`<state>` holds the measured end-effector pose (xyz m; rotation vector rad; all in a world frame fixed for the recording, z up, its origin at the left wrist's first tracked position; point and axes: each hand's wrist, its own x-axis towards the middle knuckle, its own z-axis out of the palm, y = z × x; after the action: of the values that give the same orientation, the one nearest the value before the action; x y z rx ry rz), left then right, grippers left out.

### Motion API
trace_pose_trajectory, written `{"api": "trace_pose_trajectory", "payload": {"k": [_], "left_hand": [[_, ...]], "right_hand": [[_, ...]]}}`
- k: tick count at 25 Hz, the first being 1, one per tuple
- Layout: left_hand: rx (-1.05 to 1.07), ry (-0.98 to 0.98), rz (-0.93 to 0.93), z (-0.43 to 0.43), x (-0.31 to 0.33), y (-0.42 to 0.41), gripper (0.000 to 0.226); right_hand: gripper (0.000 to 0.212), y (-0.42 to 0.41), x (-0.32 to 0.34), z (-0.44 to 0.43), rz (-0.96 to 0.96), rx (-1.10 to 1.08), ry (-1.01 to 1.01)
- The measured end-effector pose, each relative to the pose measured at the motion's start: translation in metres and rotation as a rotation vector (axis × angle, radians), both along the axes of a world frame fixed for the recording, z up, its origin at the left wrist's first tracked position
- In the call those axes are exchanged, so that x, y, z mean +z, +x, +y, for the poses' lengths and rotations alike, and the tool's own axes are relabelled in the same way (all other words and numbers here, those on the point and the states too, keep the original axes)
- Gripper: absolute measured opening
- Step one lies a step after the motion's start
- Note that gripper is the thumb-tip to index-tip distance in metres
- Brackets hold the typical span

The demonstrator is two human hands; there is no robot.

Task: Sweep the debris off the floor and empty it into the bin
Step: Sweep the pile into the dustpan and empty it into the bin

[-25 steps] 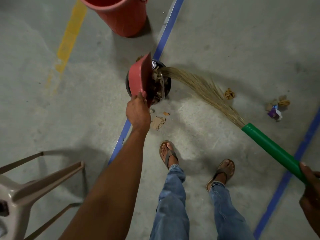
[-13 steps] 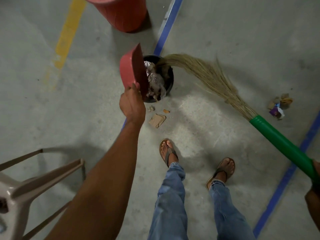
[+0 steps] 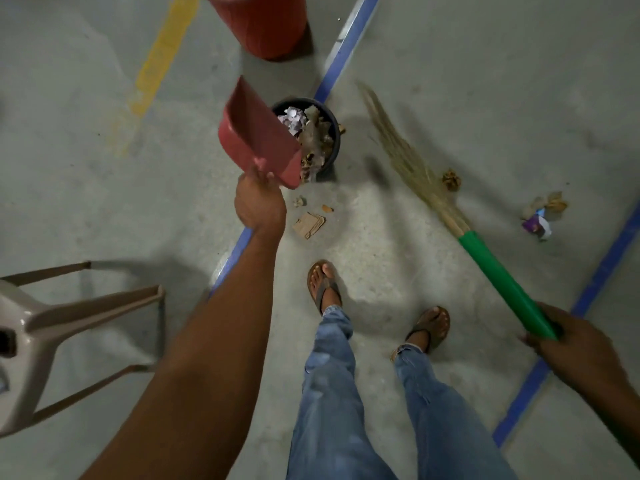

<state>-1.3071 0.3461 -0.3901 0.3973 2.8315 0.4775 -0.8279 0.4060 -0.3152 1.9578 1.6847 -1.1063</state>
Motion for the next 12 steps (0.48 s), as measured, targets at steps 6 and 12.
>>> {"api": "trace_pose_trajectory", "payload": {"k": [6,12], "left_hand": [[0.366,0.191,-0.213,-0.096,-0.010,0.125,0.037],[0.595,0.186,-0.212,-0.187,-0.004,0.191,0.027]], "right_hand": [[0.019,-0.003,0.023,-0.033,0.063,0.028,-0.272],[0.018,-0.003,0.024,-0.109,0.094,0.256,-0.362]]}}
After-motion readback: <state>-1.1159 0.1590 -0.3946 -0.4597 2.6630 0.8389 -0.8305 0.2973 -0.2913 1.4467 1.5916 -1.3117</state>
